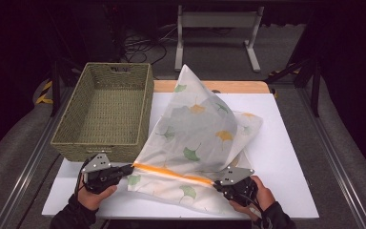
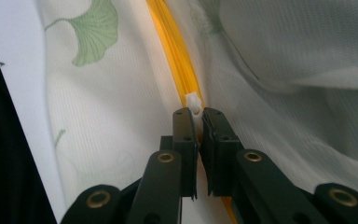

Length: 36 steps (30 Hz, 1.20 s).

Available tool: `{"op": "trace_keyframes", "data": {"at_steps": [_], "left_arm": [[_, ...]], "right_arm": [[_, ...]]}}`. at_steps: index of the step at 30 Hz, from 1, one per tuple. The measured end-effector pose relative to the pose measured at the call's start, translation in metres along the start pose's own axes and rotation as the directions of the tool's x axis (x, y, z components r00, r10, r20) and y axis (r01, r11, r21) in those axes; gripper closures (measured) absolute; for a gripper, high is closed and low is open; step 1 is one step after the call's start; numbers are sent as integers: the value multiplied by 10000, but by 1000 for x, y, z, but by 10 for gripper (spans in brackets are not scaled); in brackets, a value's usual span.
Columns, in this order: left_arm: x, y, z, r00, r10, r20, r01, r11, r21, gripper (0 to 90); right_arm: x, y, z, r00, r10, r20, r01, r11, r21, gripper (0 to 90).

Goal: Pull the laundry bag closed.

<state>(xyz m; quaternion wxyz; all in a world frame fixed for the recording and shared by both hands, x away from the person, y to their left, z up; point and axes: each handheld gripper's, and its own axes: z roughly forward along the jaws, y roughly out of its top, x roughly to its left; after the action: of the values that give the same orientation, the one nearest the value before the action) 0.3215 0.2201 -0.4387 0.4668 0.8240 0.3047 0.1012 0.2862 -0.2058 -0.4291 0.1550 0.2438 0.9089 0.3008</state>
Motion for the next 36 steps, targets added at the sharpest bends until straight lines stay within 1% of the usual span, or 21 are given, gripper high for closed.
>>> {"op": "trace_keyframes", "data": {"at_steps": [3,4,5,8,9,14,15,16,17,20,22,24,25,27,28,30,31,33,35,36], "left_arm": [[2,-2,-3,9999,-110,-53,110,9999,-50,871],[4,-4,-7,9998,-175,-110,175,9998,-85,871],[5,-6,-9,9995,-227,-197,224,9997,-138,871],[10,-10,-17,9989,-256,-396,249,9995,-196,871],[11,-13,-20,9981,-409,-460,398,9989,-243,872],[17,-21,-31,9956,-703,-627,681,9970,-373,872],[18,-22,-32,9954,-631,-725,606,9975,-350,871],[18,-23,-34,9948,-702,-738,677,9970,-366,872],[19,-24,-35,9943,-662,-837,634,9974,-350,872],[21,-27,-39,9931,-708,-930,676,9970,-369,873],[22,-29,-41,9916,-823,-997,792,9962,-350,873],[22,-30,-41,9904,-772,-1150,746,9969,-260,874],[22,-30,-42,9904,-804,-1121,782,9966,-247,874],[22,-31,-43,9895,-762,-1225,736,9970,-258,874],[21,-31,-43,9902,-761,-1175,739,9970,-237,874],[21,-31,-43,9904,-770,-1147,750,9970,-217,874],[21,-32,-44,9892,-747,-1258,727,9971,-207,874],[22,-32,-43,9894,-785,-1222,765,9968,-214,873],[21,-32,-43,9892,-785,-1236,767,9969,-191,873],[22,-32,-44,9875,-768,-1376,752,9970,-171,874]], "right_arm": [[1,-1,-1,9999,-101,77,100,9999,123,848],[1,-2,-2,9997,-196,115,194,9997,158,848],[1,-3,-2,9999,-141,37,140,9998,119,847],[2,-5,-2,9997,-239,29,238,9994,242,848],[2,-5,-2,9998,-221,12,221,9994,265,848],[2,-10,-3,9997,-214,-86,217,9990,388,848],[2,-10,-3,9997,-220,-99,224,9990,399,848],[2,-11,-4,9997,-232,-108,237,9987,442,848],[1,-12,-4,9997,-217,-93,221,9988,428,848],[1,-15,-6,9998,-182,-58,184,9986,489,847],[-1,-18,-7,9999,-147,-73,151,9987,489,847],[-1,-20,-9,9999,-147,-51,149,9985,535,847],[-1,-21,-10,9998,-164,-62,167,9983,563,847],[0,-23,-12,9999,-159,-38,161,9982,572,847],[0,-24,-13,9998,-115,-137,123,9985,536,847],[0,-25,-14,9998,-134,-136,141,9985,532,847],[0,-26,-15,9998,-157,-127,164,9982,577,846],[-1,-28,-16,9998,-180,-18,181,9976,669,847],[-2,-30,-17,10000,-71,-35,73,9980,625,846],[-2,-31,-18,10000,-75,-38,77,9980,627,900]]}}
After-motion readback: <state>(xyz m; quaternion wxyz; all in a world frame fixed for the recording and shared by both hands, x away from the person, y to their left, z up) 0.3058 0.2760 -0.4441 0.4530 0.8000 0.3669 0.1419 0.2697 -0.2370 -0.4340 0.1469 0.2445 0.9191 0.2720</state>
